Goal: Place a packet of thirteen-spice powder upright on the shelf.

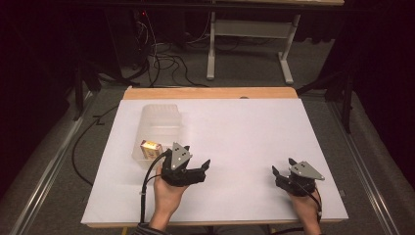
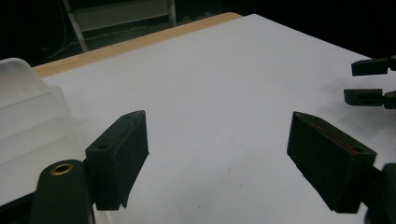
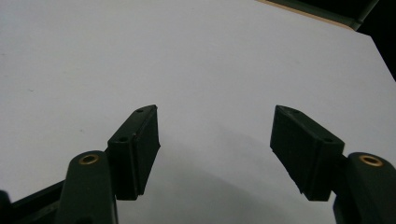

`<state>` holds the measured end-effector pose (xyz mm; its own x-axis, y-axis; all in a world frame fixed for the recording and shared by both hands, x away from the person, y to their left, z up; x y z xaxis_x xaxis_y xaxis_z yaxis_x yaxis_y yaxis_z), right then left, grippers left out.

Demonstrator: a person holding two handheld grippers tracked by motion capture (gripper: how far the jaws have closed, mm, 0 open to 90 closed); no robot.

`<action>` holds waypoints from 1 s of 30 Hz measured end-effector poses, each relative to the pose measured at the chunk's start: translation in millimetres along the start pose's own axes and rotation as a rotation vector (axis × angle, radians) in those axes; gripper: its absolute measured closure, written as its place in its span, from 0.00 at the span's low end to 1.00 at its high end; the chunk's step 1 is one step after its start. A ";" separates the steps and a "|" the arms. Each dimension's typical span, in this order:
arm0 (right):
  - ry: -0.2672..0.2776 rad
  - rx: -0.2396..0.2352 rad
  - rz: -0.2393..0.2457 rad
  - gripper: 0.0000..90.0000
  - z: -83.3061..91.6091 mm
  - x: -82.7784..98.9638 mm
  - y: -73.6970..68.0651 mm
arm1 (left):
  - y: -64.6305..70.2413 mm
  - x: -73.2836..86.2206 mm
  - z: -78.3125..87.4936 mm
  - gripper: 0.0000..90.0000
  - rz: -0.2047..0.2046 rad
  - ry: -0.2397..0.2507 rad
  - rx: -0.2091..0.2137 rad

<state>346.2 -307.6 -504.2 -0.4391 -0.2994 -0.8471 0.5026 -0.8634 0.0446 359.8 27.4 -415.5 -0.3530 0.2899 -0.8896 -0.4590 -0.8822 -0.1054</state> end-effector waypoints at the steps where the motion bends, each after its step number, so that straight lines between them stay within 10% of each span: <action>1: 0.002 -0.001 -0.002 0.37 0.0 0.0 0.0 | 1.5 0.3 -0.9 0.24 -0.004 -0.001 0.003; 30: 0.005 -0.002 0.001 0.37 0.2 0.0 -0.1 | 28.6 17.0 -26.6 0.24 -0.001 -0.034 0.043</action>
<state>346.0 -307.6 -504.1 -0.4349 -0.2981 -0.8497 0.5046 -0.8622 0.0442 362.4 -2.9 -445.5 -0.3800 0.3039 -0.8736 -0.4937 -0.8653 -0.0863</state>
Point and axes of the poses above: each handheld gripper's, and its own axes: z roughly backward along the jaws, x roughly out of its underside, y roughly to its right, the point moved 5 cm from there along -z, roughly forward along the jaws, and after that the axes turned 15 degrees about -x, right-handed, at the moved point
